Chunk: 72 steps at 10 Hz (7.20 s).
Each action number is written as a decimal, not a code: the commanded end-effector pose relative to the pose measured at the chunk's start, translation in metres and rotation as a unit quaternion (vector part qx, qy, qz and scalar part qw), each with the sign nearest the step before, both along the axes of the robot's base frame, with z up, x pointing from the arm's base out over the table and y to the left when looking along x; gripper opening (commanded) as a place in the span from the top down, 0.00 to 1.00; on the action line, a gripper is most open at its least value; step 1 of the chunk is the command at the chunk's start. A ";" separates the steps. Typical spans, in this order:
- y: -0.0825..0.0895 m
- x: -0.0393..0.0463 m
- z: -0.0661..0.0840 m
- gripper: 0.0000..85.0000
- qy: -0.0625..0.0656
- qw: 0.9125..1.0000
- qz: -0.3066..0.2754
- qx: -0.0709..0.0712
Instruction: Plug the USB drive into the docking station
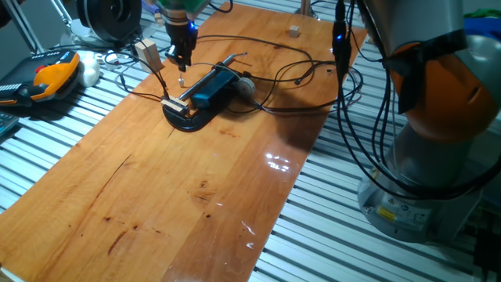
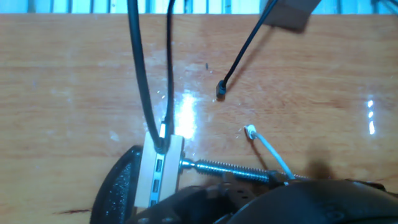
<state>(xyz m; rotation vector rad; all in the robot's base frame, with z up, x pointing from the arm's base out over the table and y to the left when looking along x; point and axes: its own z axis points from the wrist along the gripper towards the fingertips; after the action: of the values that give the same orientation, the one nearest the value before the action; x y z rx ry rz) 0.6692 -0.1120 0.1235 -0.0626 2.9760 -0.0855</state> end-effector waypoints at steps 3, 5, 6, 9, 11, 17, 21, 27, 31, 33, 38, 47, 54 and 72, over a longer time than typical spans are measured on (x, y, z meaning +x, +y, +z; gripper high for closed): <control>-0.004 0.0056 -0.001 0.40 -0.006 1.000 0.027 -0.010; -0.010 0.0106 -0.003 0.40 -0.005 0.999 0.036 -0.010; -0.011 0.0115 -0.003 0.40 -0.006 0.999 0.038 -0.011; -0.014 0.0163 -0.006 0.40 -0.006 0.999 0.049 -0.013; -0.019 0.0200 -0.012 0.40 -0.007 0.999 0.052 -0.010; -0.021 0.0276 -0.027 0.40 0.000 0.999 0.041 0.004; -0.021 0.0331 -0.040 0.60 0.006 0.999 0.043 0.010; -0.020 0.0363 -0.048 0.60 0.010 0.996 0.083 0.006; -0.020 0.0374 -0.052 0.60 0.023 0.996 0.086 0.001; -0.020 0.0389 -0.058 0.60 0.022 0.996 0.084 -0.001; -0.019 0.0410 -0.065 0.60 0.026 0.996 0.087 0.000; -0.017 0.0432 -0.075 0.60 0.025 0.996 0.090 -0.002; -0.017 0.0443 -0.083 0.60 0.023 0.995 0.095 -0.004; -0.013 0.0345 -0.042 1.00 0.036 0.997 0.064 0.005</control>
<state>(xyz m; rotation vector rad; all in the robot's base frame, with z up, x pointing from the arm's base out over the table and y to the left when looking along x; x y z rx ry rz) 0.7032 -0.1249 0.0825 -0.2558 3.0376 -0.0496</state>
